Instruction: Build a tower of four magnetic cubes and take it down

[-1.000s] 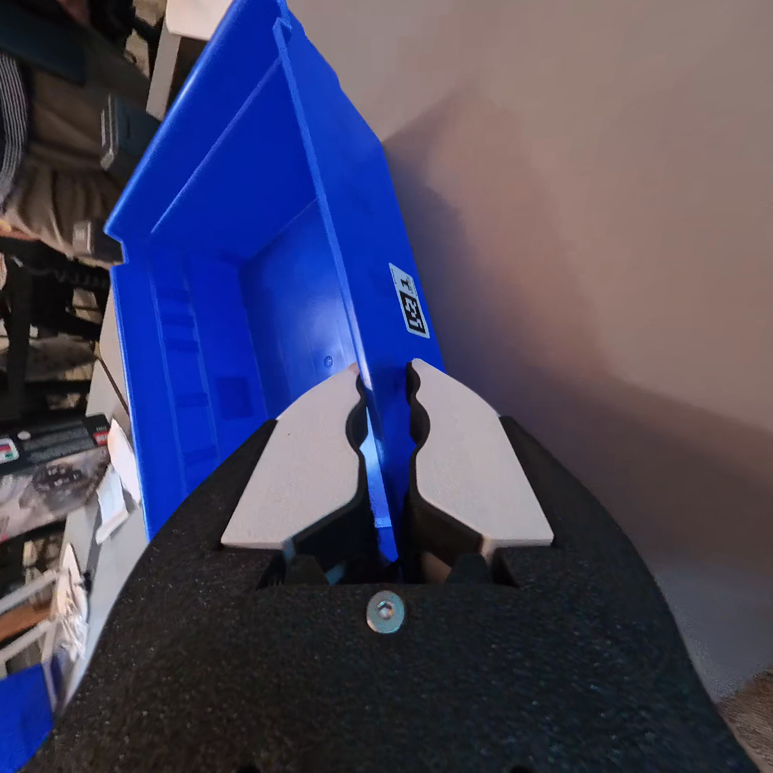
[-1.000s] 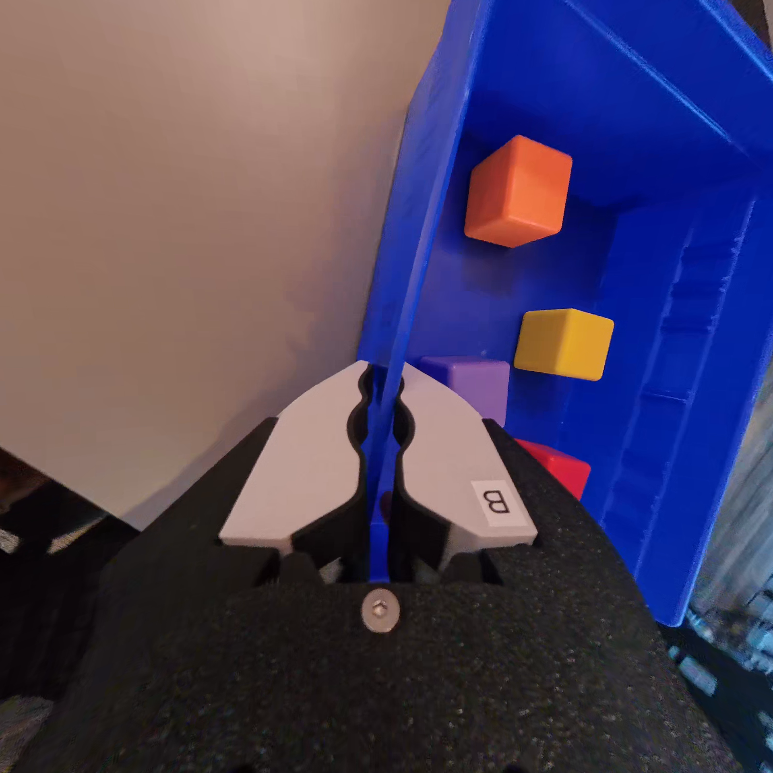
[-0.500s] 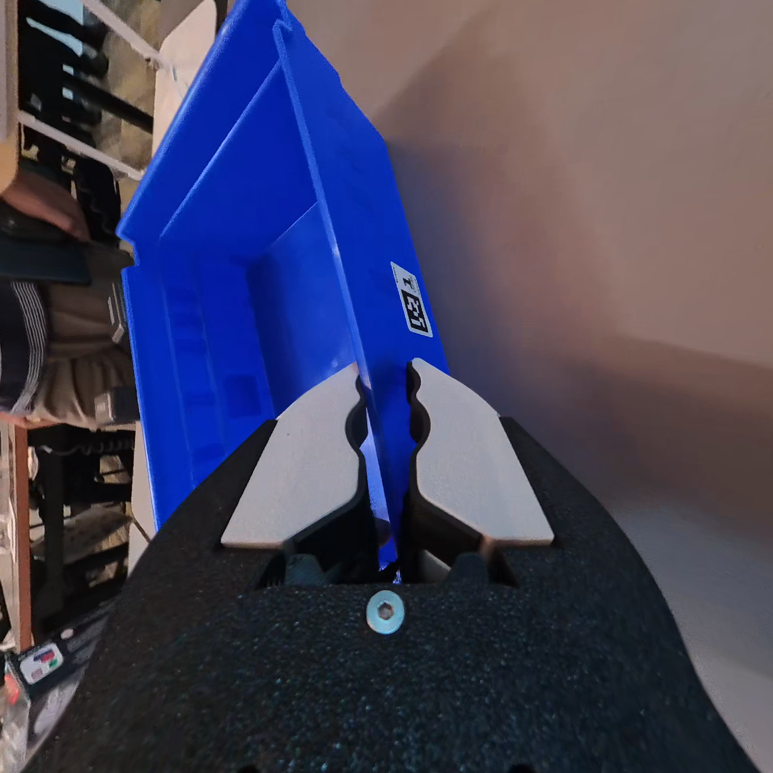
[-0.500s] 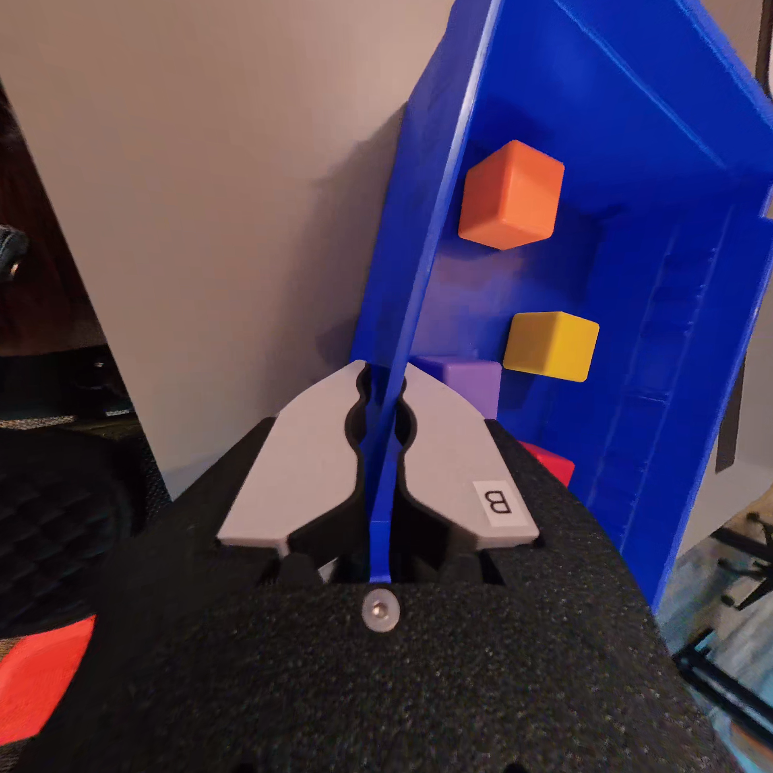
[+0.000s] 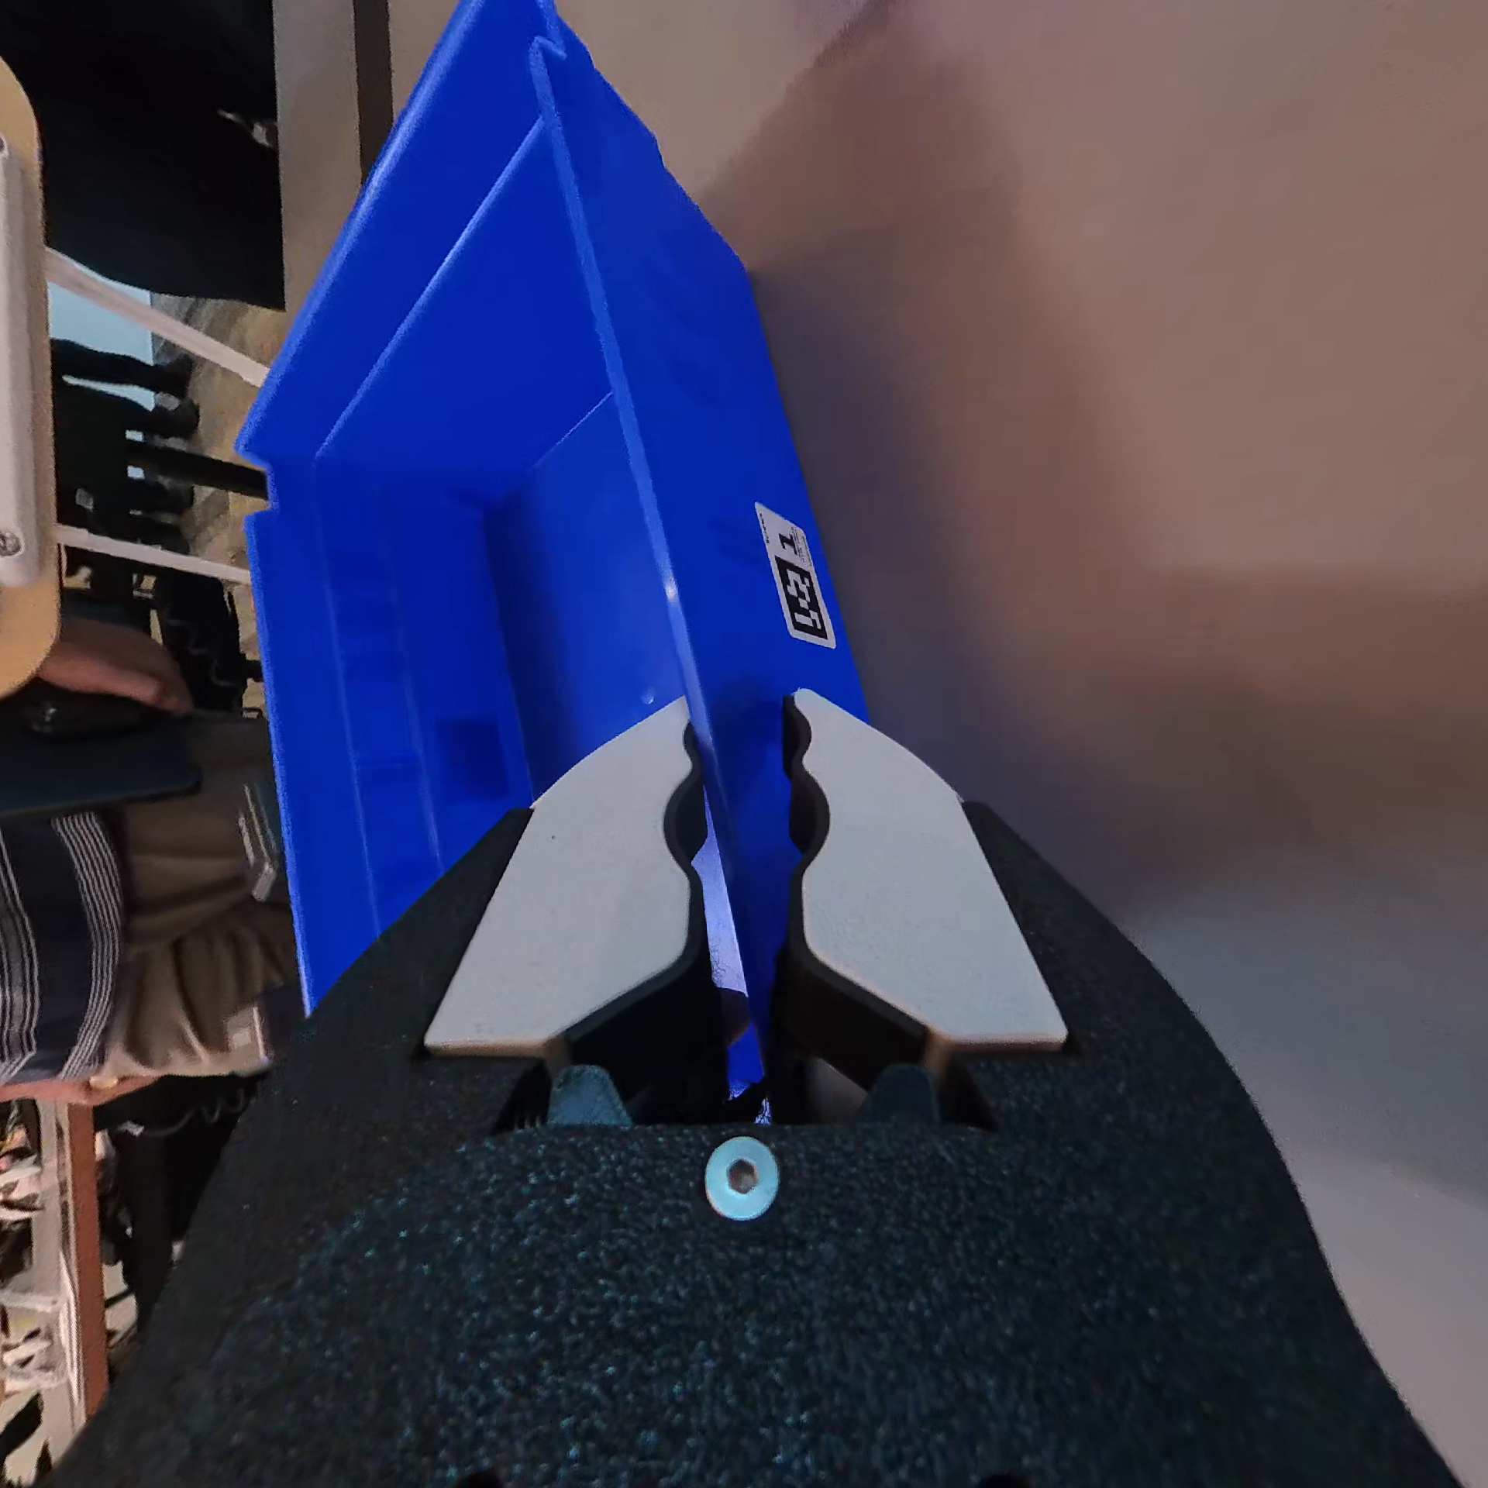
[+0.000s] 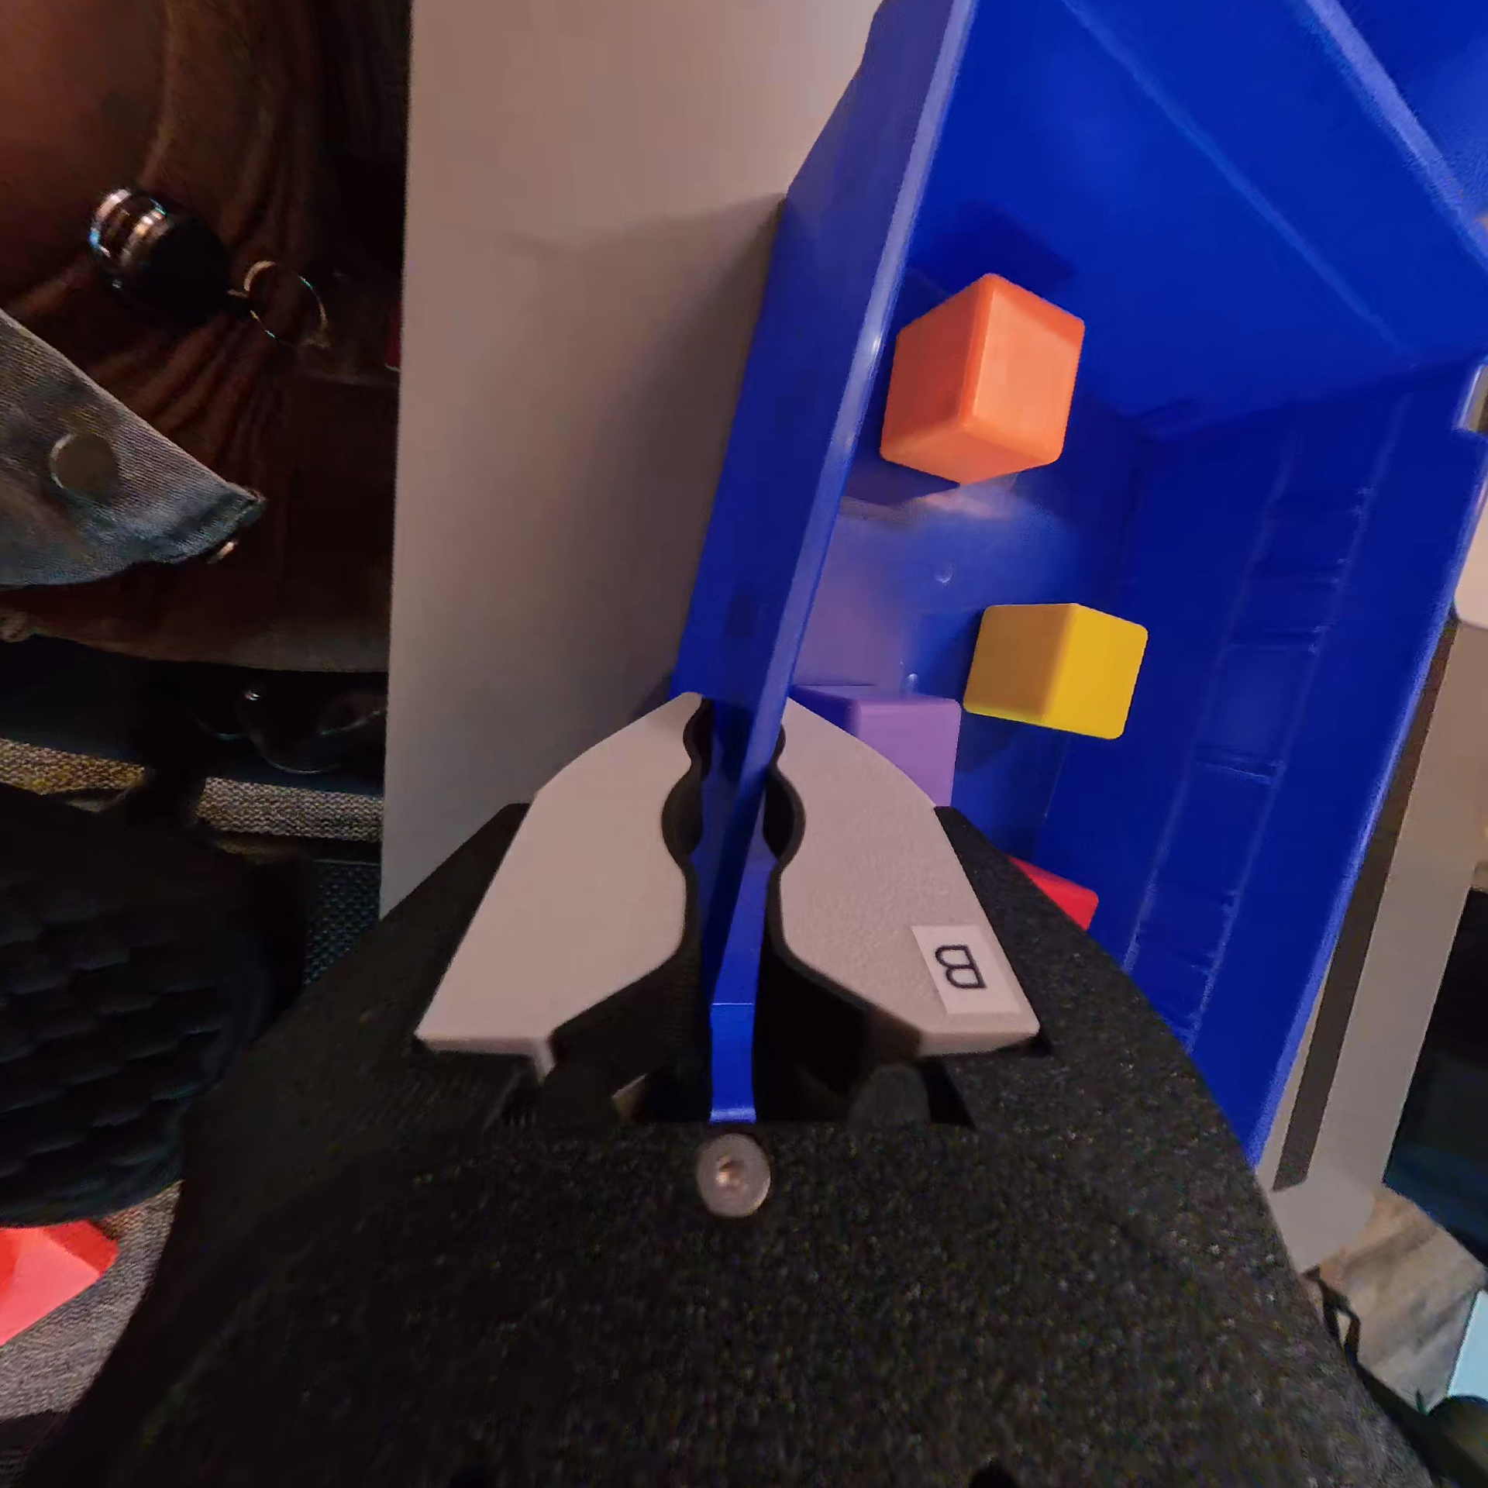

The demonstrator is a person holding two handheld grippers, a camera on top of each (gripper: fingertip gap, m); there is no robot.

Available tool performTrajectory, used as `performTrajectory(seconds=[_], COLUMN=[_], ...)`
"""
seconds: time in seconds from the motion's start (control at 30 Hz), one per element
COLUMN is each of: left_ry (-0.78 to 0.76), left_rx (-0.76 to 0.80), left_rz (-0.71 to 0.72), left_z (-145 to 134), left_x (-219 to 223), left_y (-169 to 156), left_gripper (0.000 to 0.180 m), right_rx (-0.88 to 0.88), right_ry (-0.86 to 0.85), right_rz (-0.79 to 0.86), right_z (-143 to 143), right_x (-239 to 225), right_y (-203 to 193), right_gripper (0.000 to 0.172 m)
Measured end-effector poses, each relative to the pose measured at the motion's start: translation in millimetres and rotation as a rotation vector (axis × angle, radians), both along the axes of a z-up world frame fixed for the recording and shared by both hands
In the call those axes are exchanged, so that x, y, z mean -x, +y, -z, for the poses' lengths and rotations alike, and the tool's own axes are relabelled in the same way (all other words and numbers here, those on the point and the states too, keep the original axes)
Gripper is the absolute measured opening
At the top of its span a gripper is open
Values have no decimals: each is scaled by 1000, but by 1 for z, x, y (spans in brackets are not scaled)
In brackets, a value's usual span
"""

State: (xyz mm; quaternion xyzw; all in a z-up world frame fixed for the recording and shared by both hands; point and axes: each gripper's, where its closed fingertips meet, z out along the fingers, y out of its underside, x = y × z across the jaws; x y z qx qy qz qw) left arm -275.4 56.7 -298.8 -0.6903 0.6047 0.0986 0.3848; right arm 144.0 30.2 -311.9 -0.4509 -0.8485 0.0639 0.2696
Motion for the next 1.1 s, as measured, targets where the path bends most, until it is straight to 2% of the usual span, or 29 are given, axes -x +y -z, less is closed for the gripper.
performTrajectory(seconds=[0.03,0.33,0.53,0.6,0.63,0.73,0.83,0.9,0.93,0.97,1.03,1.1], left_ry=[1,-1,-3,0,-14,-119,-279,-419,-490,-543,-610,-626], left_rx=[1,4,8,-6,-2,-19,-94,-148,-134,-93,-6,111], left_rz=[8,100,130,101,89,30,-28,-46,-38,-27,-34,3], left_z=[0,1,1,1,-1,-16,-52,-83,-95,-104,-114,-114], left_x=[-2,-22,-30,-30,-31,-38,-50,-69,-86,-105,-146,-192], left_y=[4,44,58,59,57,48,31,12,-3,-19,-49,-82], left_gripper=[15,15,17,43,52,80,97,96,89,78,71,64], right_rx=[1,10,31,55,75,196,274,269,271,282,291,295], right_ry=[-1,-16,-14,2,33,147,257,334,359,376,391,361], right_rz=[-15,-83,-92,-74,-70,-67,-62,-57,-60,-62,-46,-36], right_z=[0,0,0,-2,-6,-29,-62,-86,-97,-107,-123,-128], right_x=[3,21,28,30,33,40,46,55,61,67,85,104], right_y=[-4,-27,-33,-34,-36,-44,-39,-24,-16,-8,14,36], right_gripper=[10,10,10,10,18,42,65,68,69,68,63,60])
